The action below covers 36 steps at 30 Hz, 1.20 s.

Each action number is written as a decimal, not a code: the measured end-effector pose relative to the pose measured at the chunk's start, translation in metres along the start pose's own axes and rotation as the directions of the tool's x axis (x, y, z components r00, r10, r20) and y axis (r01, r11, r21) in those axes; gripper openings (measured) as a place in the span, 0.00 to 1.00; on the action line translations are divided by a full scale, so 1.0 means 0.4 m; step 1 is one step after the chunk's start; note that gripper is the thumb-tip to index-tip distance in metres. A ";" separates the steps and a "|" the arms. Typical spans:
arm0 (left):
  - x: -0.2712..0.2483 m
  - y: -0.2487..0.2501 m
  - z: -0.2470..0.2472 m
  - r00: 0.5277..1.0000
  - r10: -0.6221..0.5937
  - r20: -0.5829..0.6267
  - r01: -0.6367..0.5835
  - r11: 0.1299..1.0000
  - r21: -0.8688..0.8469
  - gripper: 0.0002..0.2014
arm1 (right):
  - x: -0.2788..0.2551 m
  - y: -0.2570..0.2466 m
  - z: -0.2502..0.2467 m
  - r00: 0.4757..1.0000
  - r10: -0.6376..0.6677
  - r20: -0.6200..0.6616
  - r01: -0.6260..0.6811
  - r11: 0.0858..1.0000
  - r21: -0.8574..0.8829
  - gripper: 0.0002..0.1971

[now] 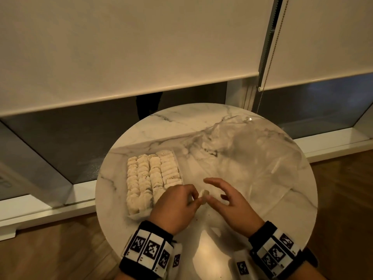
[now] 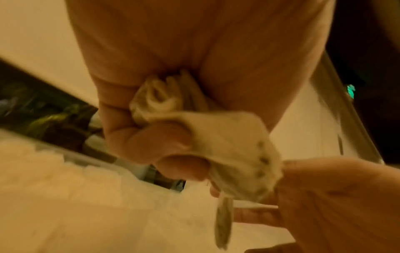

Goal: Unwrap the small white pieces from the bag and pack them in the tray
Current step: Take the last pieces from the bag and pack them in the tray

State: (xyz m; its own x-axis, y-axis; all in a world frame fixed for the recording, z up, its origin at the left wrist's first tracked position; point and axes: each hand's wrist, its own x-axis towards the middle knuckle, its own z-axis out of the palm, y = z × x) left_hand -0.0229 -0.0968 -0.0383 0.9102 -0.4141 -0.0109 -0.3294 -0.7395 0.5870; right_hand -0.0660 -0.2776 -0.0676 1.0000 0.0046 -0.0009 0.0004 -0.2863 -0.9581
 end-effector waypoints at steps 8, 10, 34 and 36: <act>0.002 -0.019 -0.004 0.997 0.068 -0.029 -0.067 0.996 0.055 0.10 | 0.017 -0.007 -0.002 0.995 -0.074 0.060 0.076 0.997 -0.033 0.03; -0.007 -0.027 0.000 0.998 0.040 -0.057 -0.043 0.998 -0.051 0.08 | 0.019 -0.004 0.003 0.996 -0.066 0.057 0.066 0.998 0.010 0.03; -0.138 -0.248 -0.048 0.883 -0.384 -0.269 0.354 0.922 -0.155 0.03 | 0.228 -0.076 0.134 0.991 0.058 0.121 -0.032 0.979 -0.203 0.04; -0.139 -0.248 -0.048 0.877 -0.388 -0.283 0.354 0.920 -0.168 0.03 | 0.239 -0.085 0.144 0.985 0.079 0.154 -0.035 0.962 -0.271 0.06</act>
State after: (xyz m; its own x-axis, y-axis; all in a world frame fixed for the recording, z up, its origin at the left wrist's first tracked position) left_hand -0.0358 0.0098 -0.0804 0.9972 0.0741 -0.0089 0.0608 -0.7379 0.6722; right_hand 0.0294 -0.2124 -0.0516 0.9842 0.1293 -0.1206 -0.0332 -0.5349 -0.8442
